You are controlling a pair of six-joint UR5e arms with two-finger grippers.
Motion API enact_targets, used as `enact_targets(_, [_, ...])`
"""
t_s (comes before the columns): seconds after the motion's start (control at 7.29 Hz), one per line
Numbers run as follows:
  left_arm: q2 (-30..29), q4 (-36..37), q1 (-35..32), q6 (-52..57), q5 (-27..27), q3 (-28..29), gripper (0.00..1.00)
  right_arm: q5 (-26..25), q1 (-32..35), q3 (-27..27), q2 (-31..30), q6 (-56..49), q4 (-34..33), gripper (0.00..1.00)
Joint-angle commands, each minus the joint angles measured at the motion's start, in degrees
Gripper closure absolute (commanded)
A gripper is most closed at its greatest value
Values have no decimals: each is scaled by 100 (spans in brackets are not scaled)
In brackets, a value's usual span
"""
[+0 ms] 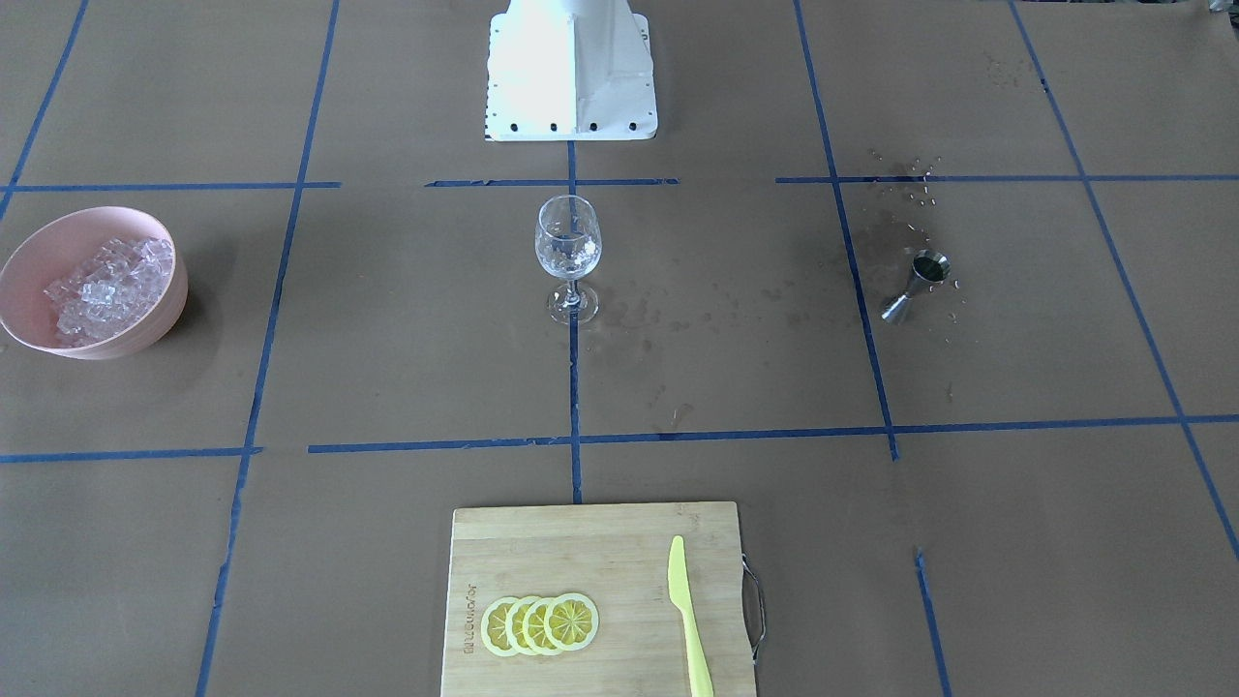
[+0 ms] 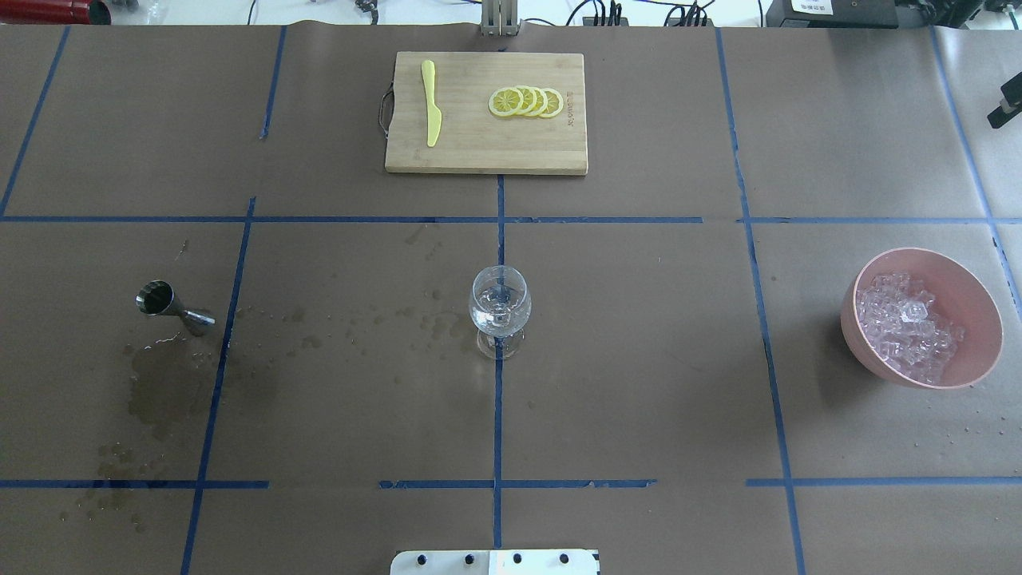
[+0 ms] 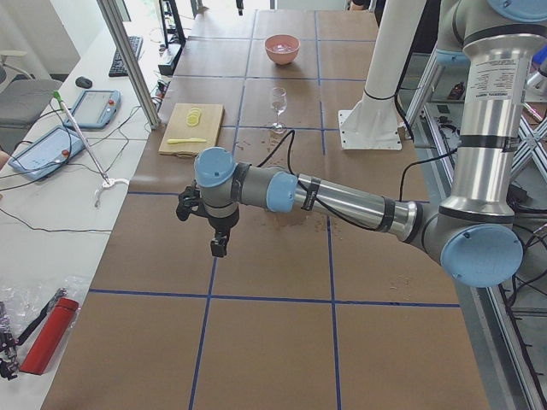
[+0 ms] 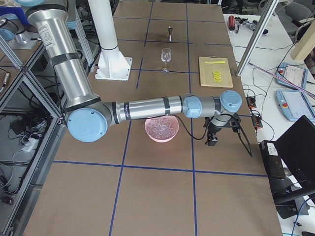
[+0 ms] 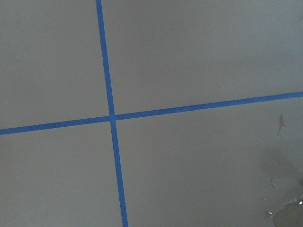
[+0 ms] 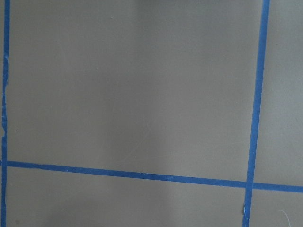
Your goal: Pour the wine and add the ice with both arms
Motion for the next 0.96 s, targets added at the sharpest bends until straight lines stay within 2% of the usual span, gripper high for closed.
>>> enact_targets(0.0, [-26,-755,2,-12,-47,315,0,3,-47,-65,-164,6,577,0])
enact_targets(0.14, [35,-1526,36,-29,-47,299,0,3,-47,-82,-331,15,1076,0])
enact_targets(0.27, [44,-1803,63,-108,-56,281,0,12,-55,-196,-359,15,1272,0])
enact_targets(0.69, [53,-2103,54,-65,-38,-280,0,82,-64,-118,-394,15,1292,0])
enact_targets(0.82, [105,-2540,80,-100,-282,-281,0,82,-64,-126,-446,15,1292,0])
